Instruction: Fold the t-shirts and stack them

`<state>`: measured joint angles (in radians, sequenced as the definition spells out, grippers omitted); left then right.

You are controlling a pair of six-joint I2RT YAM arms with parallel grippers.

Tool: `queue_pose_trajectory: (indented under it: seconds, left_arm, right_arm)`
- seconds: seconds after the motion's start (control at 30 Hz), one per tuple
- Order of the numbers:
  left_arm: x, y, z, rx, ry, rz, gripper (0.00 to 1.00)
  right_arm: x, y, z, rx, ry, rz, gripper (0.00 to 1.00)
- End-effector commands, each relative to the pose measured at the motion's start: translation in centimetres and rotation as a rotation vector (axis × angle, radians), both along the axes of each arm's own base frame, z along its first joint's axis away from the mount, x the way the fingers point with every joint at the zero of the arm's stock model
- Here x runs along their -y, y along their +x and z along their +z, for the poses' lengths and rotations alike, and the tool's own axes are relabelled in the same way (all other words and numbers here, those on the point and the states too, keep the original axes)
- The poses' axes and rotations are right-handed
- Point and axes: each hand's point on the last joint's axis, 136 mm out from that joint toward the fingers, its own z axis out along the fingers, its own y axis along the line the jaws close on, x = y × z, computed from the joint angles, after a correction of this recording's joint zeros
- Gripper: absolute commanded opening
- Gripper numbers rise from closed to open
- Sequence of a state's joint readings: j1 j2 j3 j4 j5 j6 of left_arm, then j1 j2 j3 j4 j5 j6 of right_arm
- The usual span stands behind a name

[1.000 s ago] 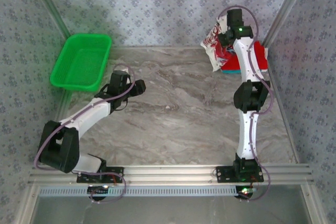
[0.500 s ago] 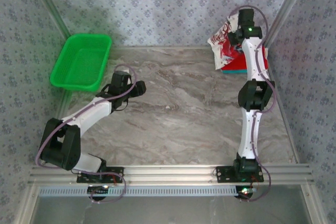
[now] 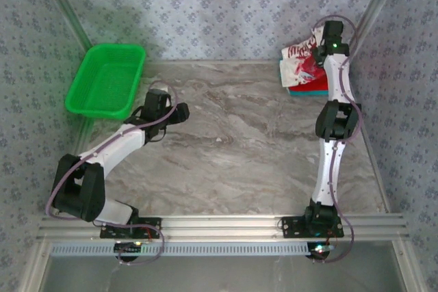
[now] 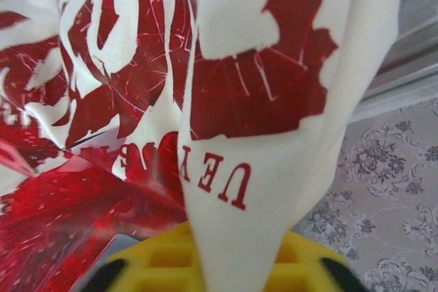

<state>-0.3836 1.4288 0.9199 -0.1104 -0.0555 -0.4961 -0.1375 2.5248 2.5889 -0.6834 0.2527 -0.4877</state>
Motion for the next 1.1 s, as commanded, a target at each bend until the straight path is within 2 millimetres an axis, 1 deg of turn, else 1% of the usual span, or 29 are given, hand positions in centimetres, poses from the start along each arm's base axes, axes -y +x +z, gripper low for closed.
queue_pose_trajectory:
  seconds: [0.0,0.03,0.07,0.1,0.17,0.23,0.3,0.33,0.37,0.4,0.47,0.53,0.57,0.63,0.67,0.73,0.8,0.87,0.93,0.97,1.0,1.03,1.07]
  left_arm:
    - [-1.0,0.6,1.8,0.037,0.034,0.026,0.79]
    - [-1.4,0.5,2.0,0.040,0.042,0.039,0.79]
    - [-1.7,0.5,2.2,0.046,0.050,0.049,0.80]
    - [-2.1,0.5,2.7,0.062,0.062,0.063,0.80]
    - [-3.4,0.4,3.3,0.092,0.107,0.103,0.81]
    - [-5.4,0.2,3.9,0.119,0.183,0.176,0.82]
    - [-7.7,-0.2,4.5,0.139,0.253,0.262,0.83]
    - [-8.8,-0.6,5.0,0.153,0.291,0.307,0.87]
    - [-9.8,-0.9,5.3,0.167,0.322,0.350,0.91]
    - [-11.0,-1.3,5.7,0.189,0.353,0.397,0.96]
    - [-12.8,-2.2,6.2,0.238,0.406,0.474,0.98]
    - [-14.3,-3.1,6.3,0.291,0.438,0.528,0.98]
    - [-14.7,-3.6,5.8,0.308,0.457,0.525,0.98]
    - [-15.1,-4.3,5.3,0.352,0.476,0.510,0.98]
    - [-15.4,-4.7,4.9,0.377,0.494,0.503,0.98]
    - [-16.3,-5.5,4.0,0.413,0.522,0.521,0.98]
    - [-17.5,-6.2,2.5,0.408,0.520,0.550,0.98]
    - [-18.1,-6.3,0.8,0.389,0.500,0.530,0.98]
    - [-19.2,-6.6,-0.9,0.351,0.484,0.557,0.98]
    - [-19.3,-6.5,-1.5,0.346,0.473,0.551,0.98]
    - [-19.1,-6.3,-2.2,0.349,0.465,0.518,0.98]
    - [-19.1,-5.9,-2.1,0.375,0.466,0.509,0.98]
    - [-18.4,-5.2,-2.0,0.392,0.453,0.463,0.98]
  right_arm:
    - [2.3,0.7,2.5,0.078,-0.095,-0.062,0.58]
    - [2.5,0.9,3.4,0.111,-0.105,-0.081,0.77]
    - [2.8,0.8,4.1,0.125,-0.112,-0.100,0.90]
    - [2.8,0.4,5.3,0.144,-0.112,-0.120,0.99]
    - [2.4,-0.7,7.6,0.170,-0.084,-0.145,1.00]
    - [1.8,-2.5,10.6,0.220,-0.013,-0.176,1.00]
    - [1.0,-4.4,13.0,0.271,0.064,-0.191,1.00]
    - [0.4,-5.7,13.7,0.290,0.122,-0.199,1.00]
    - [0.2,-6.7,15.0,0.344,0.156,-0.212,1.00]
    - [-0.3,-8.1,15.9,0.384,0.191,-0.214,1.00]
    - [-2.1,-11.0,16.5,0.439,0.288,-0.184,1.00]
    - [-3.4,-14.4,16.3,0.495,0.375,-0.189,1.00]
    - [-3.8,-16.4,15.7,0.526,0.405,-0.210,1.00]
    - [-4.3,-19.8,13.9,0.593,0.438,-0.266,1.00]
    - [-4.7,-21.6,12.0,0.613,0.447,-0.289,1.00]
    - [-6.6,-24.1,8.8,0.638,0.438,-0.245,1.00]
    - [-8.5,-25.8,5.6,0.619,0.394,-0.184,1.00]
    - [-9.6,-27.2,1.8,0.536,0.334,-0.156,1.00]
    - [-9.8,-28.8,-1.9,0.451,0.324,-0.186,1.00]
    - [-9.8,-29.3,-3.4,0.432,0.351,-0.201,1.00]
    - [-10.0,-29.4,-4.4,0.440,0.377,-0.191,1.00]
    - [-10.1,-29.6,-5.5,0.440,0.384,-0.178,1.00]
    - [-10.1,-29.5,-6.1,0.452,0.380,-0.168,1.00]
